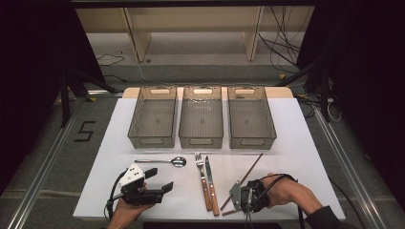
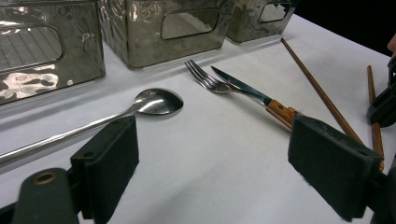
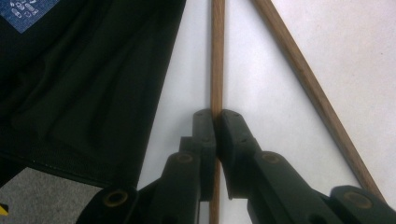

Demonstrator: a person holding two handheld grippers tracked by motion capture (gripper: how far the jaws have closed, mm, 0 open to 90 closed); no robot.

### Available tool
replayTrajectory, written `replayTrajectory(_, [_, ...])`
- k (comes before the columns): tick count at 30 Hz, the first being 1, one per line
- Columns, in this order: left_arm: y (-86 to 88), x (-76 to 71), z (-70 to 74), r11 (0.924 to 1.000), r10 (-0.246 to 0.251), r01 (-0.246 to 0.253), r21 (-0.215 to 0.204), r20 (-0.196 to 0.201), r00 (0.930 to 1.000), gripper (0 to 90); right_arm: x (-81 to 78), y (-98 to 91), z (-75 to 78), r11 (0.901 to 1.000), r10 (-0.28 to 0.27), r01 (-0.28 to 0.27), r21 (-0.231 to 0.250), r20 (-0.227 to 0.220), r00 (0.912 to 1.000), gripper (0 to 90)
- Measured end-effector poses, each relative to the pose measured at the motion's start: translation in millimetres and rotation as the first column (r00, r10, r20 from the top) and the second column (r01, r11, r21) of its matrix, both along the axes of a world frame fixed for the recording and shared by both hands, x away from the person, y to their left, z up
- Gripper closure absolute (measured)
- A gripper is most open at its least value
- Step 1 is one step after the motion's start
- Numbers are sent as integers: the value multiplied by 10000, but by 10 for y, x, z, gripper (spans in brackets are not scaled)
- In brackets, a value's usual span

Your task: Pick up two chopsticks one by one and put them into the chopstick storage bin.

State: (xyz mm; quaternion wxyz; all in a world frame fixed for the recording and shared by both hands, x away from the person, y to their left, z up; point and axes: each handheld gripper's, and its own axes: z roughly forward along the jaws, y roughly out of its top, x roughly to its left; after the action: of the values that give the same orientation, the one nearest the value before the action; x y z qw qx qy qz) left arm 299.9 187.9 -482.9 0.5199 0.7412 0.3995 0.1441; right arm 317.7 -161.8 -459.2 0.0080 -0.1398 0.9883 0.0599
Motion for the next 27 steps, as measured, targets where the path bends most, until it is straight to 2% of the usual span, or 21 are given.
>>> replayTrajectory(4, [2, 1, 0, 10000, 18, -18, -4, 7, 10000, 161, 1, -31, 28, 9996, -167, 166, 239, 38, 9999, 853])
replayTrajectory(7, [-1, 1, 0, 10000, 14, -14, 8, 12, 10000, 161, 20, -72, 105, 9955, -583, 572, 758, 123, 9982, 854])
replayTrajectory(10, [-2, 2, -1, 10000, 27, -27, 15, 10, 10000, 161, 49, -109, 201, 9822, -1242, 1189, 1452, 285, 9918, 855])
replayTrajectory(11, [-2, 2, 0, 10000, 30, -30, 9, 10, 10000, 161, 58, -118, 237, 9726, -1626, 1552, 1731, 292, 9863, 855])
replayTrajectory(13, [-2, 1, 1, 10000, 23, -23, -10, 6, 10000, 161, 97, -132, 319, 9431, -2370, 2264, 2434, 147, 9714, 854])
replayTrajectory(16, [-6, 3, 0, 10000, 26, -26, -25, -5, 10000, 161, 156, -132, 443, 8864, -3052, 2999, 3526, -420, 9514, 854])
replayTrajectory(18, [-7, 5, 1, 10000, -18, 18, -5, -6, 10000, 161, 185, -110, 513, 8528, -3447, 3434, 3935, -700, 9361, 854])
replayTrajectory(19, [-9, 4, 6, 9999, -83, 83, -138, -44, 10000, 161, 201, -94, 541, 8346, -3652, 3690, 4090, -908, 9265, 854])
replayTrajectory(20, [-8, 5, 10, 9997, -130, 128, -209, -87, 9999, 161, 222, -76, 567, 8151, -3886, 3966, 4223, -1092, 9149, 854])
replayTrajectory(21, [-10, 5, 13, 9997, -131, 130, -215, -75, 9999, 161, 250, -57, 590, 7921, -4177, 4305, 4327, -1300, 8993, 855])
replayTrajectory(23, [-15, 4, 14, 9997, -120, 119, -200, -57, 9999, 161, 302, -26, 640, 7526, -4590, 4839, 4466, -1712, 8718, 854])
replayTrajectory(24, [-22, 5, 20, 9993, -188, 184, -323, -109, 9998, 161, 330, -12, 664, 7288, -4774, 5088, 4583, -1926, 8573, 855])
replayTrajectory(26, [-31, 6, 29, 9985, -209, 201, -517, -142, 9997, 162, 382, 11, 720, 6917, -4958, 5413, 4780, -2307, 8372, 855])
replayTrajectory(27, [-31, 6, 29, 9985, -209, 201, -517, -142, 9997, 162, 401, 28, 754, 6726, -5073, 5614, 4821, -2518, 8241, 855])
